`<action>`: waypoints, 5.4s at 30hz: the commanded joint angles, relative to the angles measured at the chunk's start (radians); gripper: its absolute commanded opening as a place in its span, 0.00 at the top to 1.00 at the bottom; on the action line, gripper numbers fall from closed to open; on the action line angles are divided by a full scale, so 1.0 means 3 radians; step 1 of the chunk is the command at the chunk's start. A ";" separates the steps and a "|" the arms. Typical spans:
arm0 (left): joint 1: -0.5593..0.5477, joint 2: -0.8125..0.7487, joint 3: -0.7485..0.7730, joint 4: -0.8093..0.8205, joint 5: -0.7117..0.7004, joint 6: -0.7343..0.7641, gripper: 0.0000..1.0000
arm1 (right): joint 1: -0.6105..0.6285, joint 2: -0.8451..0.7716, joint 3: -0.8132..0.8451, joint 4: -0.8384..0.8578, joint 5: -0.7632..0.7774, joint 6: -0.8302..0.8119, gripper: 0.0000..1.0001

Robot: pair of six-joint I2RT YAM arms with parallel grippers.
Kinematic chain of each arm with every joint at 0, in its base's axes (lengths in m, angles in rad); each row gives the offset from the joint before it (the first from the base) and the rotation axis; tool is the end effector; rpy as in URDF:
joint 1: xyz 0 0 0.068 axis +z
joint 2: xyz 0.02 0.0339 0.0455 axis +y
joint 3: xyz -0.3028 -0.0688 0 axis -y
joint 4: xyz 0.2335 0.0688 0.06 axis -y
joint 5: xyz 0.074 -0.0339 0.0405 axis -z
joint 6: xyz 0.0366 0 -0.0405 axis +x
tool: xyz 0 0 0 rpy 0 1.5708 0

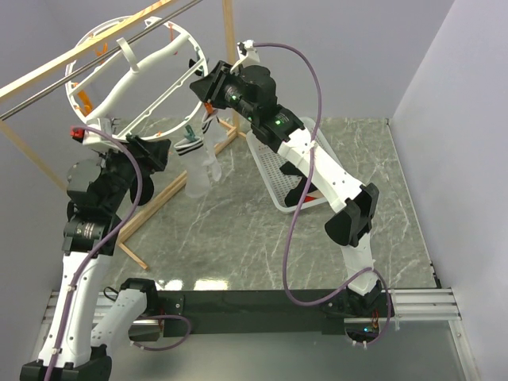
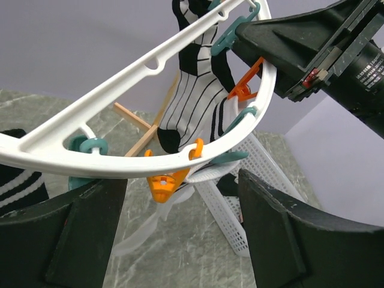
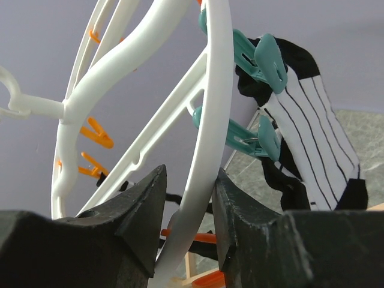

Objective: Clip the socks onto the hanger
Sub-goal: Open the clamp at the hanger, then pick up the sock from the bin.

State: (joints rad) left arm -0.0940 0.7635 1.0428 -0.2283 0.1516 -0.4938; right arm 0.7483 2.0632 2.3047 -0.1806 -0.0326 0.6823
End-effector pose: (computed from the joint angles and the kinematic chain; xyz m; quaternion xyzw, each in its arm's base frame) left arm 0.1182 -0.0167 0.4505 -0.0826 0.6841 -0.2593 0.6767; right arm 0.3553 0.3315 0.5012 -0.0345 0.6844 0.4860 0.5424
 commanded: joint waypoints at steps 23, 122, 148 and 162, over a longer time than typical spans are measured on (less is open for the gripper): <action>-0.0090 0.0206 -0.0050 0.0311 -0.0153 -0.0077 0.32 | 0.0016 -0.0118 0.0023 0.0137 0.0052 0.0037 0.58; -0.0423 0.0211 0.0160 0.0311 -0.0587 -0.0021 0.87 | -0.1599 0.0404 -0.1720 -0.0993 0.0630 -0.0684 0.48; -0.0423 0.0180 0.0170 0.0301 -0.0633 0.0010 0.87 | -0.1599 0.0614 -0.1664 -0.1029 0.0630 -0.0756 1.00; -0.0423 0.0175 0.0160 0.0352 -0.0542 0.0035 0.88 | -0.1589 -0.0709 -0.1899 -0.1116 0.0232 -0.0705 1.00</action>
State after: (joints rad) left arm -0.2176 0.8345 1.0664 -0.1841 -0.0238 -0.4923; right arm 0.2642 2.0304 1.7382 -0.5278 0.0837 0.4618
